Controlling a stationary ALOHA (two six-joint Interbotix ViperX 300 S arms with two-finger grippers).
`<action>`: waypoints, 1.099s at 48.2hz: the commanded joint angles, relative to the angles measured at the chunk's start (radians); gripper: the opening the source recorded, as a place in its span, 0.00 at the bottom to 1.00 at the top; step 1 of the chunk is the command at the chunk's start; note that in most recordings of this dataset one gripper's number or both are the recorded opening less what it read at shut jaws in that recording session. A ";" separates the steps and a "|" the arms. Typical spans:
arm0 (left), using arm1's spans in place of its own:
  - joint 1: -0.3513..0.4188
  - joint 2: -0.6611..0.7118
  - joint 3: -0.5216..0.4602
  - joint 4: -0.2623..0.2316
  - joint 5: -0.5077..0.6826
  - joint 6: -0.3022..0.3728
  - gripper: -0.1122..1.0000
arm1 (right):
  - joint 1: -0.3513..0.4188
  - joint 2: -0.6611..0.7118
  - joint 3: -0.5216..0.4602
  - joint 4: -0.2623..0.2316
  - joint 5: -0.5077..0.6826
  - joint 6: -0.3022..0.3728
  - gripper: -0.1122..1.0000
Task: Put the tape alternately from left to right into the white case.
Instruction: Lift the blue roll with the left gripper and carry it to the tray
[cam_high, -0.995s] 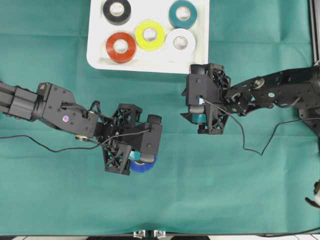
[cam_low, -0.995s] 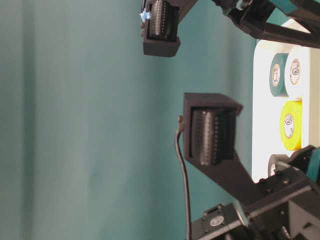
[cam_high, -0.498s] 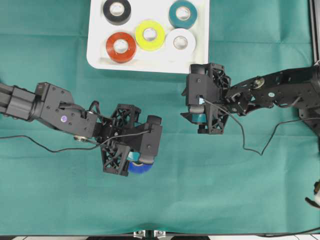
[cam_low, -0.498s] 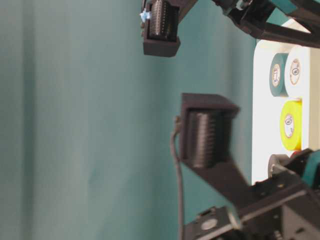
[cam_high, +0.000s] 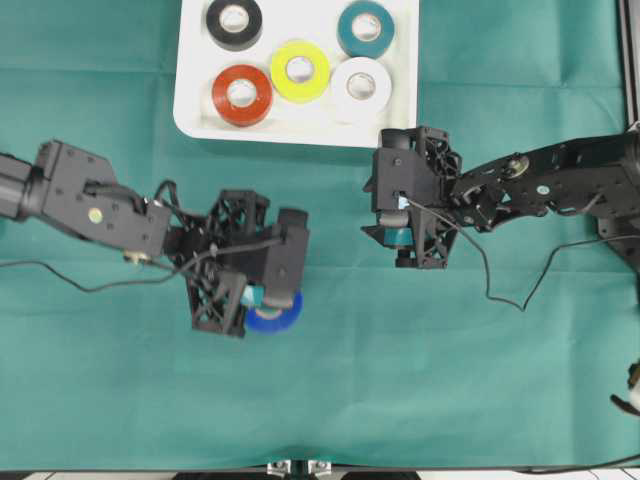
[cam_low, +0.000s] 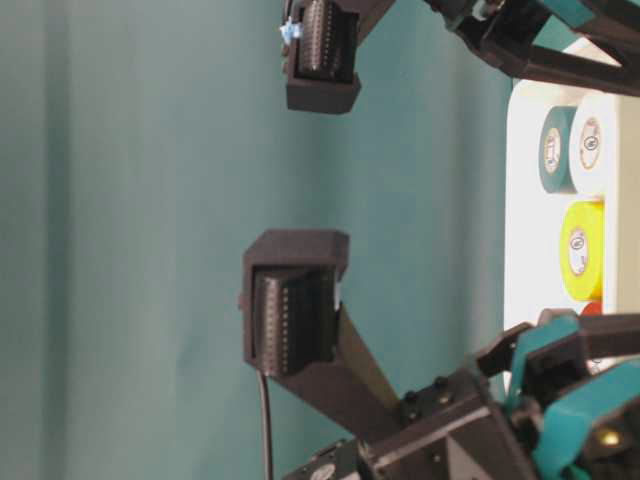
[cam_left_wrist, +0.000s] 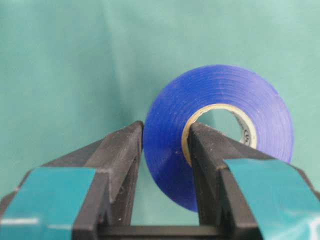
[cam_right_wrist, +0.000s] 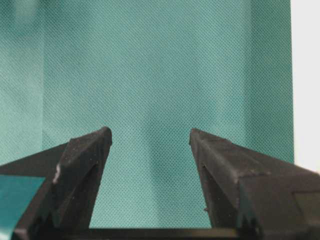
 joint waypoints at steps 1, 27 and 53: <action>0.029 -0.055 0.020 0.003 -0.003 0.002 0.07 | 0.003 -0.011 -0.008 -0.003 -0.003 0.000 0.74; 0.244 -0.103 0.049 0.003 -0.012 0.005 0.07 | 0.003 -0.011 -0.011 -0.002 -0.003 0.000 0.74; 0.477 -0.107 0.044 0.005 -0.086 0.006 0.07 | 0.003 -0.011 -0.014 -0.002 -0.003 0.000 0.74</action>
